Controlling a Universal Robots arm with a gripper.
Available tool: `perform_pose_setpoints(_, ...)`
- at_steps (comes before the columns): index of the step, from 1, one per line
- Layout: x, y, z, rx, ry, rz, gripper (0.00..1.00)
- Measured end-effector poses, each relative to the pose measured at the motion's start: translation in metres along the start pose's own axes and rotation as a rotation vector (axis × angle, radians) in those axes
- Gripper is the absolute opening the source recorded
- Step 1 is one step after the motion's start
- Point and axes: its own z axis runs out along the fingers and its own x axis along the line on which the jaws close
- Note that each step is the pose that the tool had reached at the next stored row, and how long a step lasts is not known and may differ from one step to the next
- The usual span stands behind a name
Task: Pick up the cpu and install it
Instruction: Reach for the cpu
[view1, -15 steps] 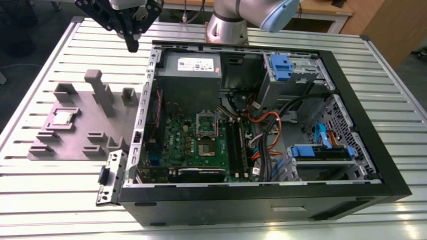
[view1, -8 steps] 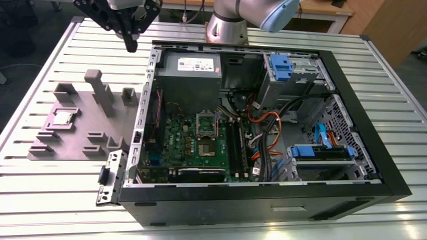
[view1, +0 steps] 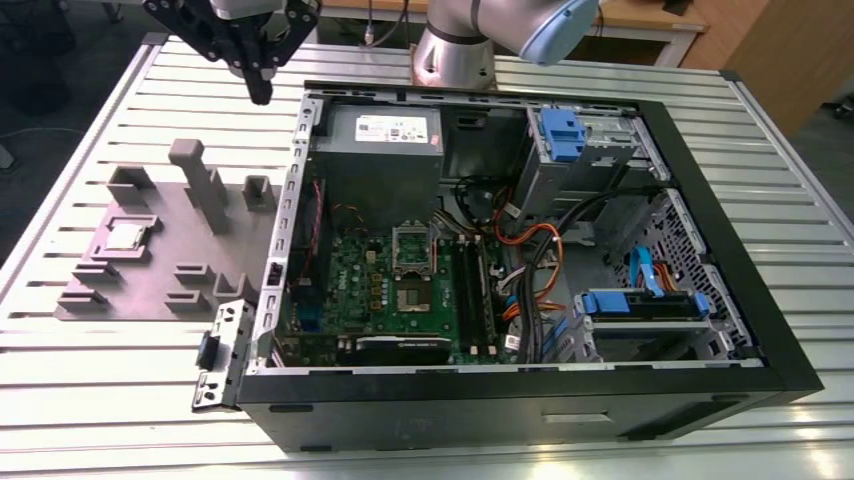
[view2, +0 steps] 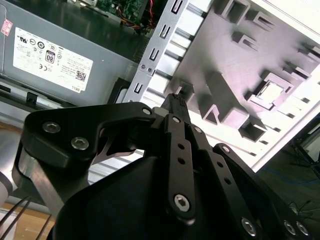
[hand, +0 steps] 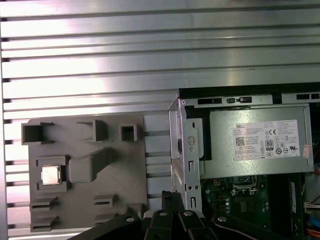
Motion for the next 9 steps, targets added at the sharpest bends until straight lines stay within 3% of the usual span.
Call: perform_pose_setpoints(9,0.0026,-0.0002,-0.0001,0.0000,0.0001,0.000,0.11)
